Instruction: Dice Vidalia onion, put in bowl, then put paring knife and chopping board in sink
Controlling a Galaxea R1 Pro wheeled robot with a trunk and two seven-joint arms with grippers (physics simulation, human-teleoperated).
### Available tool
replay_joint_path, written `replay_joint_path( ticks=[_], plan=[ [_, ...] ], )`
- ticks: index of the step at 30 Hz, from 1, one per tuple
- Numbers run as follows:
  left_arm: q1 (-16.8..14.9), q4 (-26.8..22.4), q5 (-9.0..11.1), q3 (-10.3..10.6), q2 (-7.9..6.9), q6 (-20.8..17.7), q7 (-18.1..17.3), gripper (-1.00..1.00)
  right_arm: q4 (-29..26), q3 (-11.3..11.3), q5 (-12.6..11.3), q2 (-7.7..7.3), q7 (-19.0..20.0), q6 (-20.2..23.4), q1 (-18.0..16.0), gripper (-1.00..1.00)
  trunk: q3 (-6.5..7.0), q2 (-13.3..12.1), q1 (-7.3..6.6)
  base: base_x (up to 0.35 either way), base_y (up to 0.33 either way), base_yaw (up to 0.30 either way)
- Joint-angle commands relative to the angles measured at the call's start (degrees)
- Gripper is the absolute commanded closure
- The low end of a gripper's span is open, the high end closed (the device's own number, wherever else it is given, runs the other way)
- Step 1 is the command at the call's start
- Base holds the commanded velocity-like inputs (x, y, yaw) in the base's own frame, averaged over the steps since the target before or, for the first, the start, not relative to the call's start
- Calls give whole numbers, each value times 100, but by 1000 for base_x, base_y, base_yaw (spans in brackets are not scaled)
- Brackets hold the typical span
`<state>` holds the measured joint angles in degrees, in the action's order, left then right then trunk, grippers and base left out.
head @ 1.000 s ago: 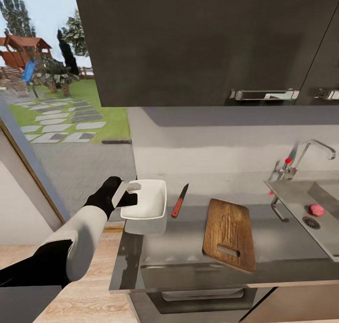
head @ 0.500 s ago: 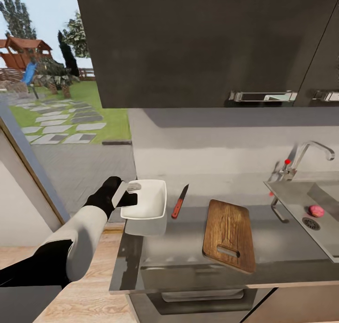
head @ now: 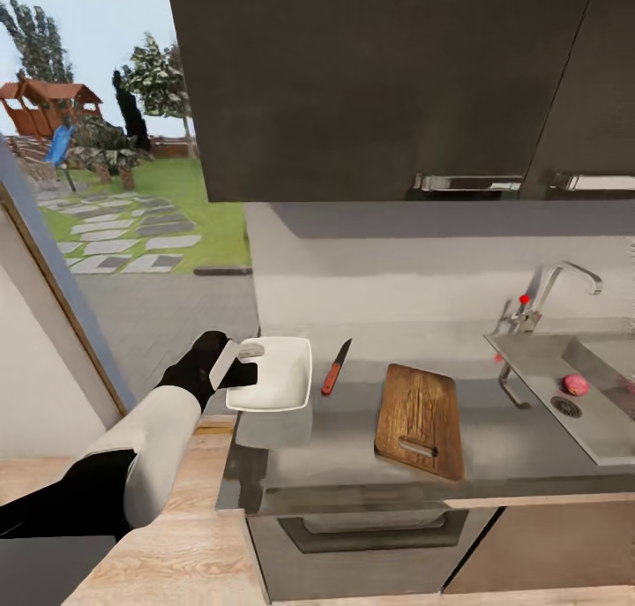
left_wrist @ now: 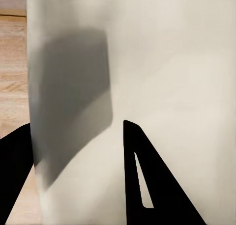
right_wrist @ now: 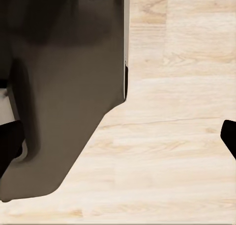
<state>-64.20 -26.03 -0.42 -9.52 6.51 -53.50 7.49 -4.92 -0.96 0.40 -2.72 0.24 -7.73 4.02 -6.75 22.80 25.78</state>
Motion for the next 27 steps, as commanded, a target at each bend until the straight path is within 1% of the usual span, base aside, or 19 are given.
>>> replay_joint_path(
  ticks=[1,5,13,27],
  plan=[
    [-5,-7,7,-41,8,-20,24,100,-9,-9,4,0,3,-9,2,-100,-10,12,0,-311,0,0],
    [-5,-7,7,-41,8,-22,18,100,-9,-9,4,0,3,-9,2,-100,-9,12,0,-229,0,0],
    [-5,-7,7,-41,8,-24,15,100,-9,-9,4,0,3,-9,2,-100,-9,12,0,-47,0,0],
    [-5,-7,7,-36,12,-21,7,100,-9,-9,4,0,3,-9,2,-100,-9,12,0,-233,-12,0]
  ],
)
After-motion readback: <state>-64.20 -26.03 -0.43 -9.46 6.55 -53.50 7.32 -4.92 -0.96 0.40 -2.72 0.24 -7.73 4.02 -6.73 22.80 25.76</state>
